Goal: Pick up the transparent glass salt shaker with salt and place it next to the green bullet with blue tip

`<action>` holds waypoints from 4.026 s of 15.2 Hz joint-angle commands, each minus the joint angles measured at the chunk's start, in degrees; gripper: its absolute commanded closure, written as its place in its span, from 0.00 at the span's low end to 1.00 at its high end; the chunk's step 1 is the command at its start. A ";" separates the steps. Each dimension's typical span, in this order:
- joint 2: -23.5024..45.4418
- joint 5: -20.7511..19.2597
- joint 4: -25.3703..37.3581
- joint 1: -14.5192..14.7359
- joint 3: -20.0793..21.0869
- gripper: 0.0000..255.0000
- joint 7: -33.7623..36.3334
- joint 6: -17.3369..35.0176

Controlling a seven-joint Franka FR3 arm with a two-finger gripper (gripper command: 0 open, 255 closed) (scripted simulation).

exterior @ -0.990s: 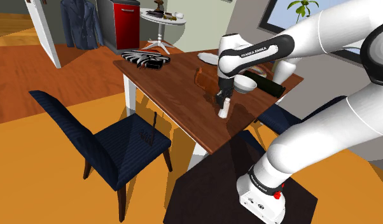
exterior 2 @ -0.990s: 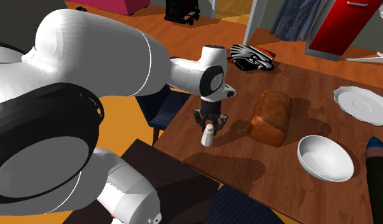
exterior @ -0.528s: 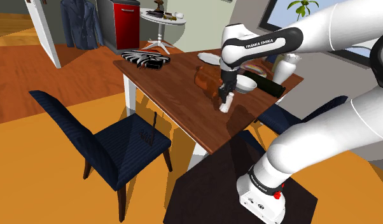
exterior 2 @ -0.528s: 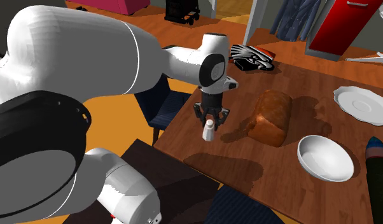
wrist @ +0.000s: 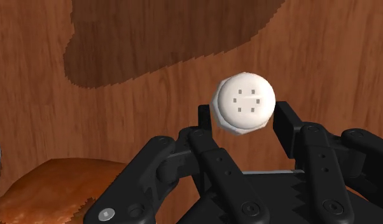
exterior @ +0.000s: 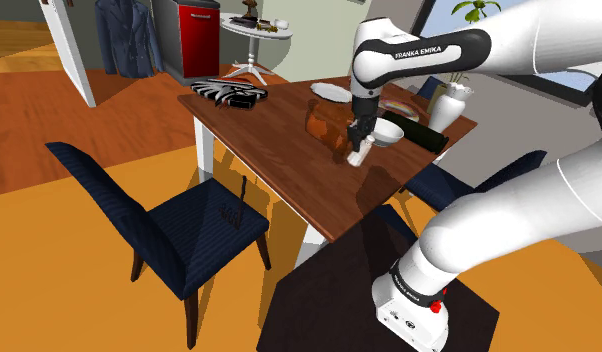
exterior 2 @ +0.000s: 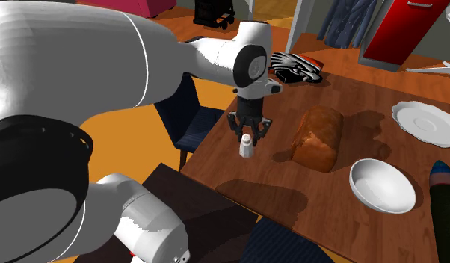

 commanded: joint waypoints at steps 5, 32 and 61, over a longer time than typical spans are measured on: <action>-1.10 0.26 3.74 0.04 0.24 1.00 -0.82 -4.80; 15.89 -4.44 25.59 -9.77 -17.56 1.00 -28.15 -3.19; 53.43 12.58 62.04 -28.50 -24.21 1.00 -53.87 0.25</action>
